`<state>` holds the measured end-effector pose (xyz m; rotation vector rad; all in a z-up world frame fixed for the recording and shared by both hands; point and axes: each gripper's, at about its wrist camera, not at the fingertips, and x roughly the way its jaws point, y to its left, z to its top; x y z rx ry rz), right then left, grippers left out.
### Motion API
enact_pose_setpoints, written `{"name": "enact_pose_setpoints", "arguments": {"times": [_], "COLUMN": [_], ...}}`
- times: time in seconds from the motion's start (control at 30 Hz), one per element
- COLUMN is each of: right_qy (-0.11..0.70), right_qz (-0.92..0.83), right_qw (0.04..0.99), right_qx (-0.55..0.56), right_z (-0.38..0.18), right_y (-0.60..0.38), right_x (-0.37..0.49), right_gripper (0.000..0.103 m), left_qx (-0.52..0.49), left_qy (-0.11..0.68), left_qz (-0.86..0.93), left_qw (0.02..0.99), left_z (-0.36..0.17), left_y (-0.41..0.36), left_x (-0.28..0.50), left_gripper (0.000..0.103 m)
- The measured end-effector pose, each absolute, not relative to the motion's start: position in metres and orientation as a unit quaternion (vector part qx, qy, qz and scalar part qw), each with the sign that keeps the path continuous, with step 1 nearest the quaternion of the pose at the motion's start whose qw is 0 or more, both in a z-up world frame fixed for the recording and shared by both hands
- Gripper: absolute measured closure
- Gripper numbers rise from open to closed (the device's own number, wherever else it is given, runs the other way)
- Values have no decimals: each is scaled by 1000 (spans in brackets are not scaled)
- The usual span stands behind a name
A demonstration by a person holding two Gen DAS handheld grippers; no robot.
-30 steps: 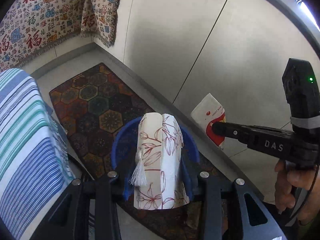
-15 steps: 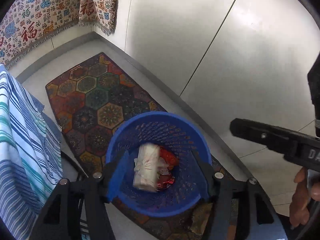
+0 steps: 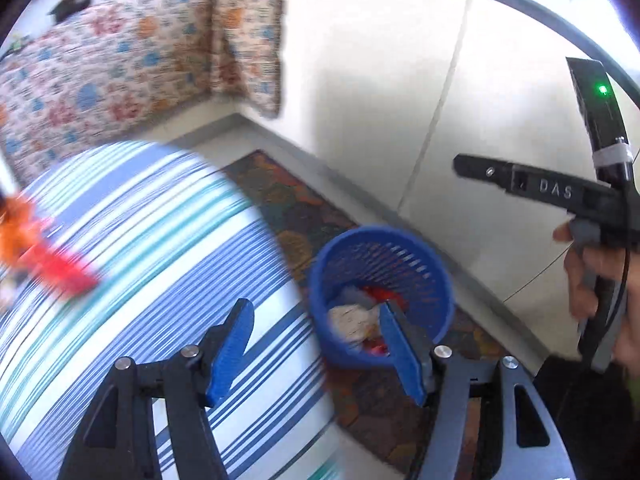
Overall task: Collect trash
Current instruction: 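Return to the table and grasp the gold snack bag with the left tool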
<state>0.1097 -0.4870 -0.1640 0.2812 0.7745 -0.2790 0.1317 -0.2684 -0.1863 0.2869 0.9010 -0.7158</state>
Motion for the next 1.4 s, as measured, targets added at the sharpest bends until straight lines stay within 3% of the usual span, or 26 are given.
{"name": "enact_pose_setpoints", "arguments": {"times": [0.47,0.53,0.57,0.7,0.93,1.1,1.3,1.37,1.4], "right_qy": [407,426,435,457,443,445,446,446,446], "right_qz": [65,71,72,64,45,41,38,38,39], "right_qw": [911,902,898,887,895,894,894,894,894], "right_qx": [6,-8,-11,-24,-24,-23,-23,-22,-22], "right_z": [-172,-180,-184,-201,-210,-209,-209,-209,-209], "right_y": [-241,-217,-207,-179,-171,-169,-168,-167,-167], "right_x": [133,149,157,186,196,196,197,197,197], "right_gripper": [23,22,22,22,7,4,3,3,3], "left_qx": [90,83,77,63,57,0,17,31,37], "left_qy": [447,449,452,441,426,405,443,443,441], "left_qz": [-148,-137,-128,-120,-147,-183,-145,-136,-136], "left_qw": [877,879,880,887,891,896,884,886,887], "left_z": [-185,-186,-187,-190,-169,-120,-135,-141,-143], "left_y": [-25,-7,0,17,13,11,-15,-19,-19], "left_x": [155,164,167,173,195,249,317,324,324], "left_gripper": [34,28,19,12,12,12,12,18,42]}}
